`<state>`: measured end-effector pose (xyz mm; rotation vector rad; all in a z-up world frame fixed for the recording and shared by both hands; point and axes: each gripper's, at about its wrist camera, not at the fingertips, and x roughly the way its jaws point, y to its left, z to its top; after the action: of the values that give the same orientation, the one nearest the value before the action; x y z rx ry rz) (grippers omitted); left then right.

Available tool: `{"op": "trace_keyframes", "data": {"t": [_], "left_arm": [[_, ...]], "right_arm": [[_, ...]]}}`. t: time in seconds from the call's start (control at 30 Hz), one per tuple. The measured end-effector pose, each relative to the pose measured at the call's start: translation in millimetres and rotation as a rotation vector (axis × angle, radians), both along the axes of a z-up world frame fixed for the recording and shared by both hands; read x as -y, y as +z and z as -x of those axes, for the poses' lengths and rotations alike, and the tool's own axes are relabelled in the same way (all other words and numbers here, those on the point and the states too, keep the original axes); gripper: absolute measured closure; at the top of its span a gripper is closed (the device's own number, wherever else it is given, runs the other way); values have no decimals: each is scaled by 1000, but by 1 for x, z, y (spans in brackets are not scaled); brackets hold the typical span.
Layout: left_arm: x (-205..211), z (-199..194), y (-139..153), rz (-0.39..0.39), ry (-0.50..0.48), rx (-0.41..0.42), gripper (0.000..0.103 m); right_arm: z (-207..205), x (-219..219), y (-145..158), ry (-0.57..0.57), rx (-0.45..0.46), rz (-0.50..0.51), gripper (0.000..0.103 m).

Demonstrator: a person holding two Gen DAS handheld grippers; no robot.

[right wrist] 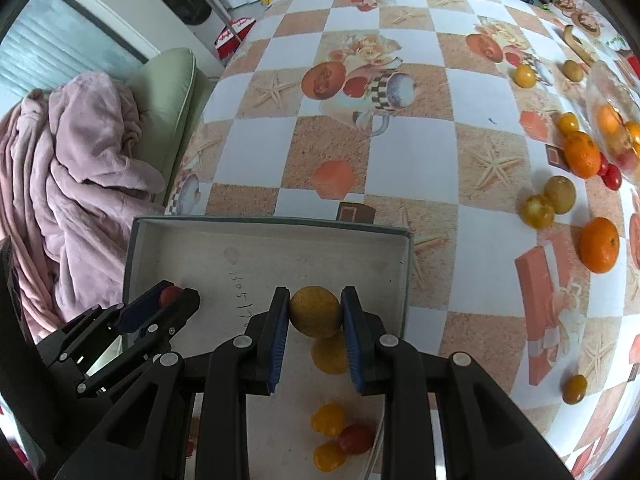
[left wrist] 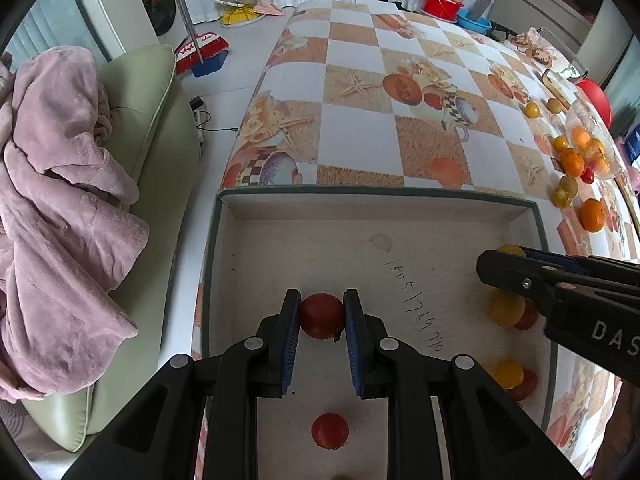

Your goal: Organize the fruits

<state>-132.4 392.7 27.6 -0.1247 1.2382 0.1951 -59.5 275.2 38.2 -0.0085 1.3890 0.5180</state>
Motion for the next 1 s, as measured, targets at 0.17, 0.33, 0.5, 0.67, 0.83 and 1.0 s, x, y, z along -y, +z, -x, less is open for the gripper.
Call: {"op": "trace_keyframes", "data": {"t": [0.17, 0.33, 0.5, 0.67, 0.83, 1.0], "left_arm": [[5, -3, -4, -22, -16, -6, 80], [4, -3, -4, -35, -11, -10, 64], [1, 4, 8, -40, -3, 36, 31], [4, 13, 14, -30, -8, 17, 31], [8, 30, 27, -21, -17, -4, 31], [13, 52, 42, -23, -24, -3, 1]], "right_arm": [[-5, -4, -12, -1, -10, 23, 74], [-6, -11, -11, 41, 4, 39, 69], [-5, -5, -1, 35, 19, 17, 49], [6, 6, 21, 22, 46, -14, 30], [24, 15, 38, 26, 40, 5, 21], [49, 25, 41, 33, 28, 81, 7]]}}
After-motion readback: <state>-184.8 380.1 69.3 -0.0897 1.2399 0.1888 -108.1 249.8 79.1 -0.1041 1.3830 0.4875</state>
